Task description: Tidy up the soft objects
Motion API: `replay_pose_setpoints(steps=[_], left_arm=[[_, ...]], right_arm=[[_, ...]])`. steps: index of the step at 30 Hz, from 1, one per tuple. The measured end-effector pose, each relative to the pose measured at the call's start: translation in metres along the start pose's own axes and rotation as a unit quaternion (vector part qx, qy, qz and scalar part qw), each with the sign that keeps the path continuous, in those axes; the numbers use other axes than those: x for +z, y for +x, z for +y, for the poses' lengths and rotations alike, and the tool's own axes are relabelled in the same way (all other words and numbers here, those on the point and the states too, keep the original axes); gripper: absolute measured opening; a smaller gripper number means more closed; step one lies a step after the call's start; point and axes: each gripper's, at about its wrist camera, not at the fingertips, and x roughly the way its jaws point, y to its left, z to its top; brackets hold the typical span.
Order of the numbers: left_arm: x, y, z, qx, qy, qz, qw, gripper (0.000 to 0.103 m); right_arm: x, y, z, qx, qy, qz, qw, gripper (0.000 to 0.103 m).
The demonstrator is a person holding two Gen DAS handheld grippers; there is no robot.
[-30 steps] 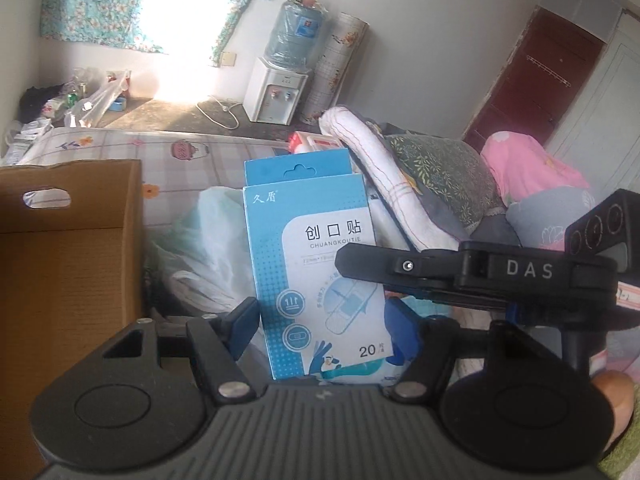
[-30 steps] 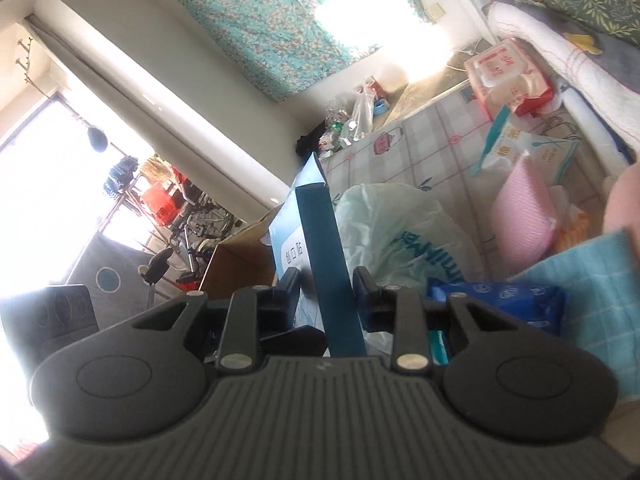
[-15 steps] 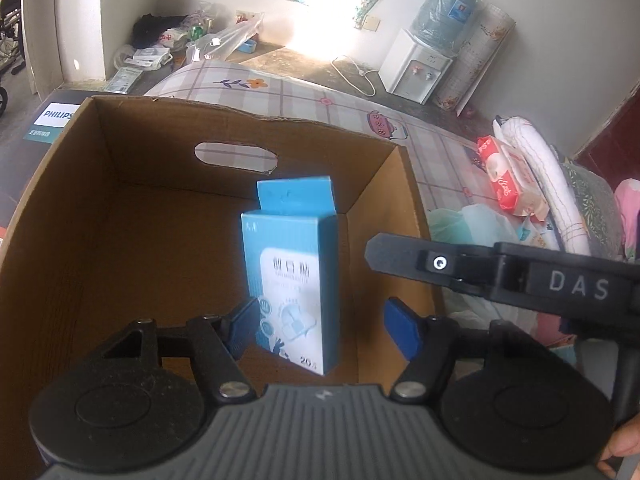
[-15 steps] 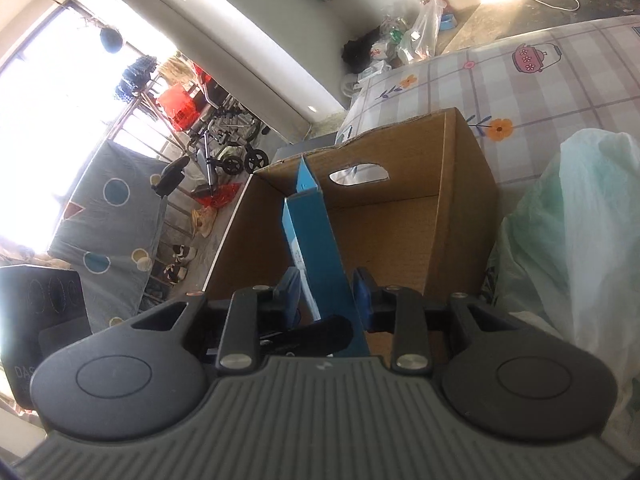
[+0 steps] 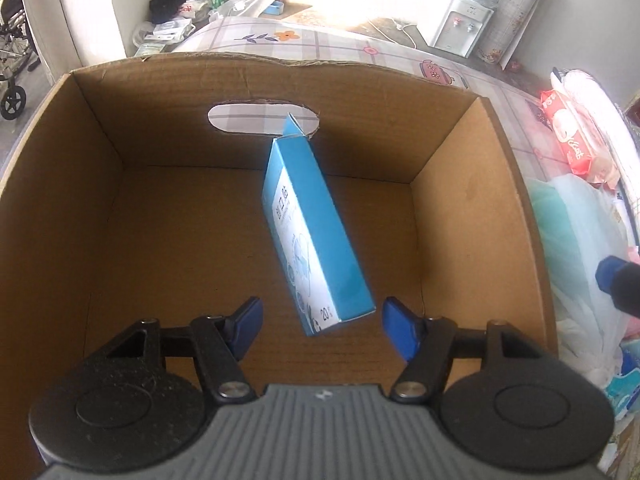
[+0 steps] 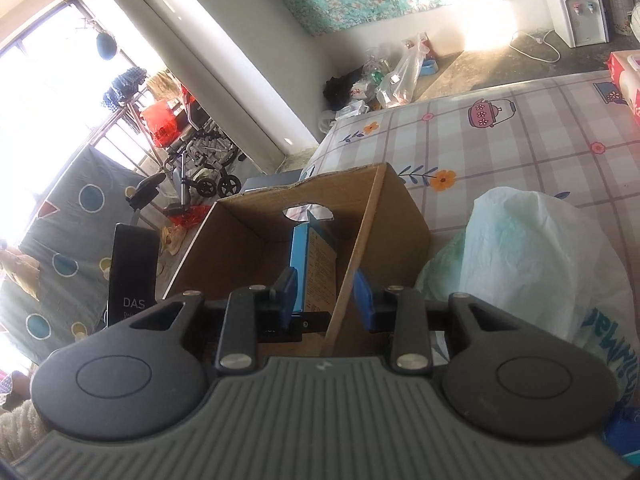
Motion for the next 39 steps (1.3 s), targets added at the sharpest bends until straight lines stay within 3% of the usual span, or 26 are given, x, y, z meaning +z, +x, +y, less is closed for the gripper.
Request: replay_pose_setpoints(steps=[3, 5, 9, 14, 20, 23, 26, 32, 39], left_arm=[[0.001, -0.001, -0.005, 0.015, 0.001, -0.009, 0.9999, 0.046], [0.003, -0.005, -0.009, 0.013, 0.000, -0.019, 0.9997, 0.042], [0.008, -0.014, -0.020, -0.006, 0.015, -0.041, 0.9990, 0.041], [0.020, -0.002, -0.030, -0.066, 0.013, -0.019, 0.9975, 0.043], [0.023, 0.002, -0.024, -0.088, -0.027, -0.008, 0.9958, 0.052], [0.025, -0.004, -0.015, -0.070, -0.050, -0.016, 0.9962, 0.066], [0.032, 0.000, -0.003, -0.028, -0.094, -0.006, 0.9952, 0.080], [0.042, 0.032, 0.023, -0.022, -0.195, 0.056, 0.9789, 0.080], [0.048, 0.038, 0.025, -0.037, -0.236, 0.050, 0.9697, 0.083]], right_arm=[[-0.003, -0.003, -0.010, 0.000, 0.013, 0.002, 1.000, 0.031], [-0.005, -0.003, -0.017, 0.003, 0.024, 0.004, 1.000, 0.031], [-0.010, -0.006, -0.022, 0.009, 0.032, 0.003, 0.999, 0.031], [-0.011, -0.008, -0.028, 0.014, 0.045, 0.003, 0.999, 0.033], [-0.013, -0.012, -0.034, 0.011, 0.058, 0.003, 0.998, 0.041], [-0.013, -0.013, -0.037, 0.010, 0.061, 0.002, 0.998, 0.042], [-0.013, -0.012, -0.039, 0.011, 0.063, 0.000, 0.998, 0.044], [-0.015, -0.008, -0.040, 0.018, 0.069, 0.004, 0.997, 0.046], [-0.014, -0.012, -0.047, 0.012, 0.073, -0.003, 0.997, 0.049]])
